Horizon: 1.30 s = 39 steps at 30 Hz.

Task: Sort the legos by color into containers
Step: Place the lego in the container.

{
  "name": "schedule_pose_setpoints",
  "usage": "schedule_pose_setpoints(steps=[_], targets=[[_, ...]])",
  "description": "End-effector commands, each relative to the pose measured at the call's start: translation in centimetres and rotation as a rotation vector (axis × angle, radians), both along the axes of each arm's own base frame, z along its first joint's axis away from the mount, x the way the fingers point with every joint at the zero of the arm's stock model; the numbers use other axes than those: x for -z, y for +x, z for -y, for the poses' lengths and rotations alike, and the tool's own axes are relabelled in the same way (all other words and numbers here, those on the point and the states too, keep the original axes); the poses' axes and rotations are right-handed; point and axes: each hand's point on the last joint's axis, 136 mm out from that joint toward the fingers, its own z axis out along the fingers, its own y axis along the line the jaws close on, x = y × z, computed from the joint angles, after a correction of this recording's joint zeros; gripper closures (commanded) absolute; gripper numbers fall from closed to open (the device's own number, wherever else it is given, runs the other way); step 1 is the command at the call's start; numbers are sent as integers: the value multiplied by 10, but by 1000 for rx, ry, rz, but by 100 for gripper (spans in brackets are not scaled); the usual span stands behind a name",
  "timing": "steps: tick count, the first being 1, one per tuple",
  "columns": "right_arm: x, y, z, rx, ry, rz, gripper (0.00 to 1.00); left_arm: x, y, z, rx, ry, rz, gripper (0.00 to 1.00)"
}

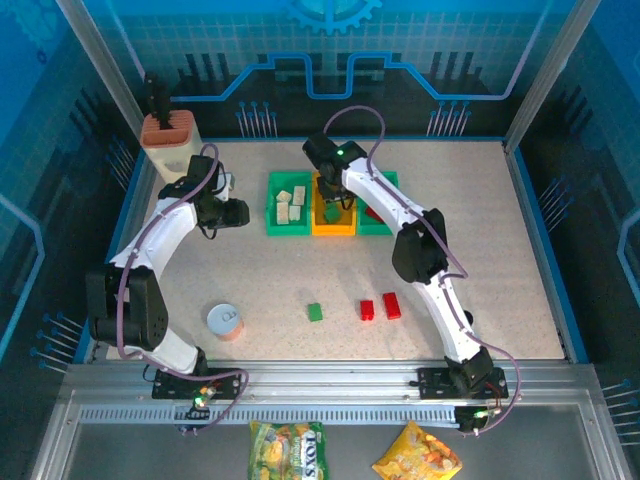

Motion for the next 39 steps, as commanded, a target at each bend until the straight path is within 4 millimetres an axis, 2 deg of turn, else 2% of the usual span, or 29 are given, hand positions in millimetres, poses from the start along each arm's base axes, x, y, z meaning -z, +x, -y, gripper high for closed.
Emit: schedule_pose_setpoints(steps=[1,7,13,21,29,33,38,39], targets=[[4,13,3,29,-10,33,64,-6,1,0,11,-8,9,51],[23,19,6,44,-33,28,63,-8,0,-1,10,-4,15,51],[28,20,11,62,-59,31,61,-8,0,-1,9,-4,14,51],[11,20,15,75,-65,63,57,-8,0,-1,9,-5,16,51],[-10,14,12,47,-59,83,58,-9,0,-1,8,-4,19,51],[-17,4,1,-72,-43,57,59,-10,0,-1,9,-6,21,51],[-12,-19,-26,-332,24,-25,60,-10,0,-1,9,-5,22,51],[-21,-24,-30,-383,46,-12,60,-11,0,-1,9,-4,24,51]])
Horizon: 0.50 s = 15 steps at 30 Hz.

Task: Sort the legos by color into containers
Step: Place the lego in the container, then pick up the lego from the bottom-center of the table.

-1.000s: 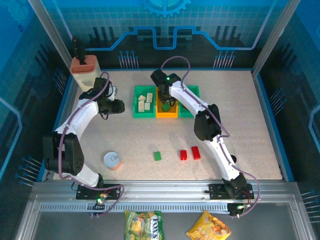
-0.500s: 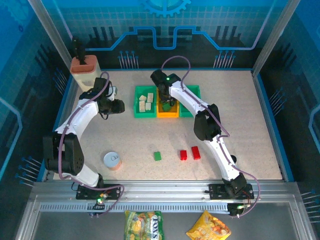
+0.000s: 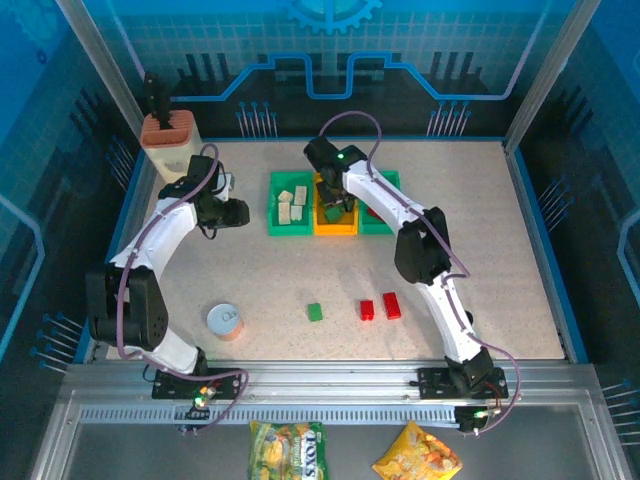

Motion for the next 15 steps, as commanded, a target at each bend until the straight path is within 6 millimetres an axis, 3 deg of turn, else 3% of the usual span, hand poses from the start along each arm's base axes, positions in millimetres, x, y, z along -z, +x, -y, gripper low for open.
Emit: schedule_pose_setpoints(steps=[1,8,15], targets=[[-27,-22,-31,-257,96,1,60,-11,0,-1,9,-4,23,51],[-40,-70,-55,-603,245,10,59,-11,-1,-3,8,7,26,51],[-48,-142,-71,-962,404,-24,60,-15,-2,-2,8,1,39,51]])
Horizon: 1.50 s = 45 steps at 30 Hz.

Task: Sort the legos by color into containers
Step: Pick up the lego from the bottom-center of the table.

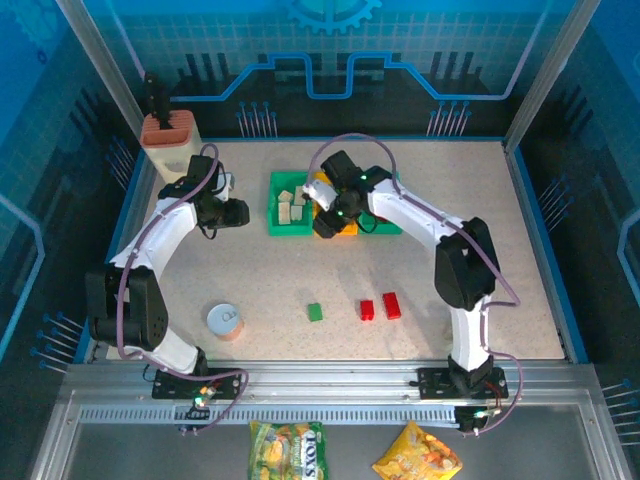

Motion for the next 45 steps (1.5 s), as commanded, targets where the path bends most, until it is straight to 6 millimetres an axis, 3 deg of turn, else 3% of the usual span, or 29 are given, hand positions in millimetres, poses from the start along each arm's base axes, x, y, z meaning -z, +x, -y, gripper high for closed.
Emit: schedule_pose_setpoints(steps=[1,5,11,20,36,45], targets=[[-22,-40,-25,-275,151,54,59,-14,-3,-2,7,-4,37,51],[-21,-75,-26,-406,216,58,58,-20,-9,0,-5,-21,30,51],[-8,-107,-27,-529,215,84,57,-38,-18,10,-2,-83,40,50],[18,-147,-23,-706,179,159,55,-47,-43,24,82,-116,136,50],[78,-180,-23,-769,73,161,46,-89,-64,51,269,-129,429,48],[104,-180,-22,-746,14,159,44,-91,-63,47,269,-99,452,48]])
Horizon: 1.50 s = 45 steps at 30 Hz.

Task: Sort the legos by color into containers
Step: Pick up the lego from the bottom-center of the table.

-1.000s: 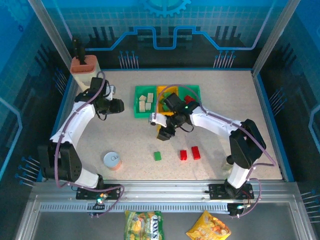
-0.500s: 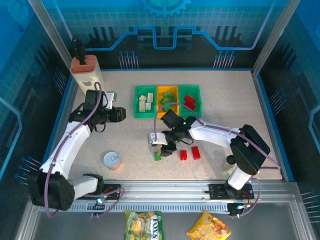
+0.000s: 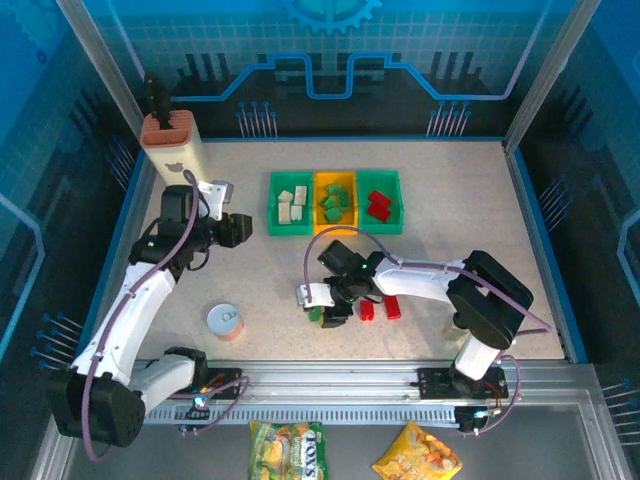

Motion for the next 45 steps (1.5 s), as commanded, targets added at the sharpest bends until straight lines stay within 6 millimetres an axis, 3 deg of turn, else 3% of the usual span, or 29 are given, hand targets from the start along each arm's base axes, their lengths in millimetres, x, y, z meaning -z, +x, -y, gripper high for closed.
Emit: schedule_pose_setpoints(steps=[1,14,26,37,45], targets=[[12,1,-5,6,-23,14,44,-3,-1,4,33,15,34,48],[29,5,-8,1,-79,32,47,-2,0,1,21,29,32,48],[26,-1,-7,-12,-84,6,63,-2,1,-1,16,39,33,48],[10,4,-10,-13,-62,-2,85,-2,1,-1,14,43,33,48],[-11,14,-16,26,-11,-14,91,-2,0,-2,13,46,34,48]])
